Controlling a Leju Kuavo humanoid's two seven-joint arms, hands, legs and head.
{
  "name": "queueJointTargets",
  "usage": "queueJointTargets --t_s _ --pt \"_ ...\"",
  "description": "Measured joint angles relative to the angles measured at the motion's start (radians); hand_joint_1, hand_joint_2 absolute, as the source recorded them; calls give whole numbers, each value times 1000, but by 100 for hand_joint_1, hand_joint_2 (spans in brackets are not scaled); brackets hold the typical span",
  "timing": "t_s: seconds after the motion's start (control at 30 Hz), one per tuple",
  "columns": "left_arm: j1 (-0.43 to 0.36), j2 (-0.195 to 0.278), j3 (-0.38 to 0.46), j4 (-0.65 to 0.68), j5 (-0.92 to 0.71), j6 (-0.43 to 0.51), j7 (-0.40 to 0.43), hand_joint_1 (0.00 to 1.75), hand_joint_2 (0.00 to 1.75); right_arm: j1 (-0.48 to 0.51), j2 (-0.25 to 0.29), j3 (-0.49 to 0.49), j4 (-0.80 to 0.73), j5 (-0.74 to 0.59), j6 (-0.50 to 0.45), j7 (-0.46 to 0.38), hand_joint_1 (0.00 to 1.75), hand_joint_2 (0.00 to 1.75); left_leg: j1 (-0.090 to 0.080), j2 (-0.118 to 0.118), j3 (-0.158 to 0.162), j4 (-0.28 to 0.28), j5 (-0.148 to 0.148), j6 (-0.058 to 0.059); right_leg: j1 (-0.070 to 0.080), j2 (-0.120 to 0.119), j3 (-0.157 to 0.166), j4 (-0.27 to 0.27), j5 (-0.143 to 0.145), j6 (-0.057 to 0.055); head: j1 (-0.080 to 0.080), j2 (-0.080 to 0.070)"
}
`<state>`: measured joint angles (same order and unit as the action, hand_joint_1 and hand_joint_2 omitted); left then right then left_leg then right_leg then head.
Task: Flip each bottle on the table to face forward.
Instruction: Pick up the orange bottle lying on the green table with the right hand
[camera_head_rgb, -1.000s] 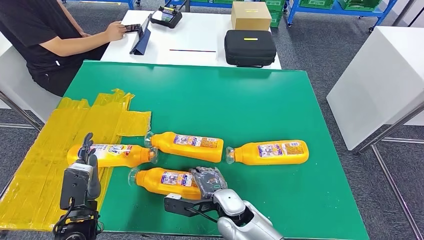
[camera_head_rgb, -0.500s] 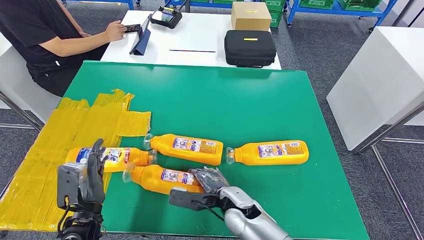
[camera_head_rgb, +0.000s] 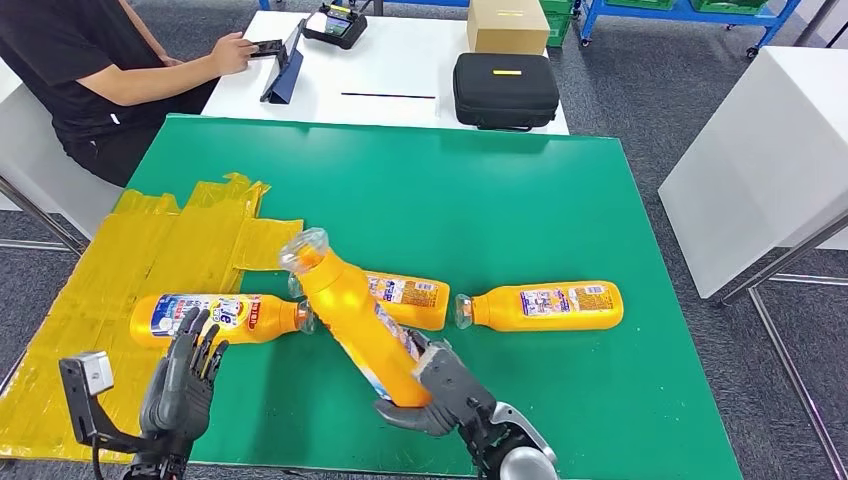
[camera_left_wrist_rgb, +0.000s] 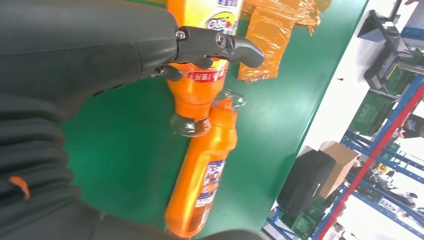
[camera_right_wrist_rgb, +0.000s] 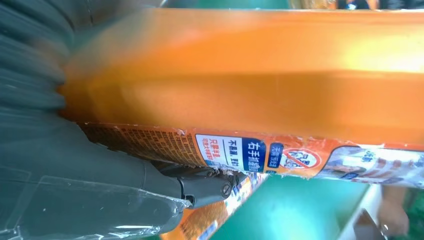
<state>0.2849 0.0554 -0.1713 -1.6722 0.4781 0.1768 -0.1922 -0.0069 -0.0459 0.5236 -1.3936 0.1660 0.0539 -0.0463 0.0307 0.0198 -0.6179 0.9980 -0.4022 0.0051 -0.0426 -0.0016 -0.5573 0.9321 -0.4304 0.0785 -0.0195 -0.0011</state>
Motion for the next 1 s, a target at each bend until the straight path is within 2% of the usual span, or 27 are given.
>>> queueJointTargets --t_s 0.13,0.43,0.53,0.8,1.0 --pt "13 0 -12 -25 7 -5 -36 0 175 11 -8 -5 -46 -1 -24 -18 175 175 0 0 -2 0 0 0 0 0 -2 0 0 0 0 0" --pt "13 3 -35 -59 12 5 -40 0 175 11 -14 -8 -85 -1 -35 -18 175 175 0 0 -3 0 1 0 0 0 1 1 1 0 0 0" --pt "9 10 -68 -71 11 4 -48 0 175 3 -13 -5 -81 12 -62 -16 175 175 0 0 -4 0 1 0 0 0 1 1 1 0 0 0" --pt "-104 12 -232 -86 -10 12 -38 0 175 -142 41 83 21 98 -93 27 175 175 0 0 -4 0 5 -1 0 0 0 1 4 -2 0 0" --pt "-153 10 -291 -86 -4 3 -15 0 175 -228 73 164 137 138 -104 31 175 175 0 0 -4 0 6 0 0 0 0 2 4 -2 0 0"
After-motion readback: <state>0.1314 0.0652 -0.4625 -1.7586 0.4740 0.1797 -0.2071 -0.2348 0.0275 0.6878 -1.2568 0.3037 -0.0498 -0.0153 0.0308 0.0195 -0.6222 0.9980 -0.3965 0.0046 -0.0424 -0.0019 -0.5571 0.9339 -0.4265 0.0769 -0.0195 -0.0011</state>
